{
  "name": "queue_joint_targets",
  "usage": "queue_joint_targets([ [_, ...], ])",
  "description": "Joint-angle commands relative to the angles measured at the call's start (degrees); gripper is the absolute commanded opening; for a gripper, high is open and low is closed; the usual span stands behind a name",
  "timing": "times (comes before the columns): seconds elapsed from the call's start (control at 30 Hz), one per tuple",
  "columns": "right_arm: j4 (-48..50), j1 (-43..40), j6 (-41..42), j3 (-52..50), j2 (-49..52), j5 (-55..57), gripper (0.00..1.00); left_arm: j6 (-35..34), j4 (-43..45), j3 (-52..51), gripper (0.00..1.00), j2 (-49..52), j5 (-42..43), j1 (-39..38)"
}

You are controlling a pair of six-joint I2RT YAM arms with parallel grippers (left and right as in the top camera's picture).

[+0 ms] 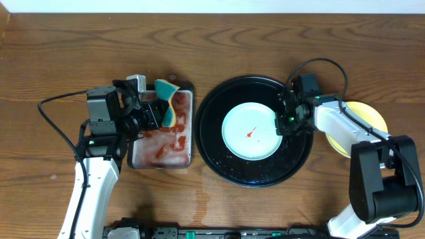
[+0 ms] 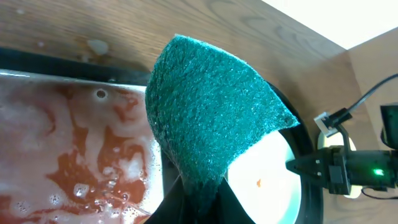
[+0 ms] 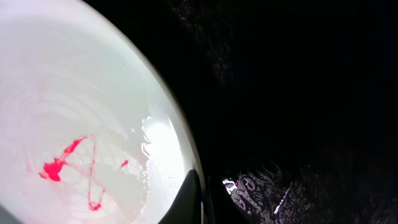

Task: Clean dirty plates on tray and stack at the side
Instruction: 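Lift the green sponge from the basin with the left gripper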

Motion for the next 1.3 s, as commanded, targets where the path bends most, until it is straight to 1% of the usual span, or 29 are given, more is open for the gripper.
queue_joint_targets([
  [0.0, 0.2, 0.6, -1.5, -0.9, 0.2, 0.8, 0.01, 1.4, 0.3, -0.2, 0.07, 0.2, 2.5, 0.3],
  [1.27, 0.2, 0.6, -1.5, -0.9, 0.2, 0.8, 0.01, 1.4, 0.3, -0.2, 0.07, 1.2, 2.5, 0.3],
])
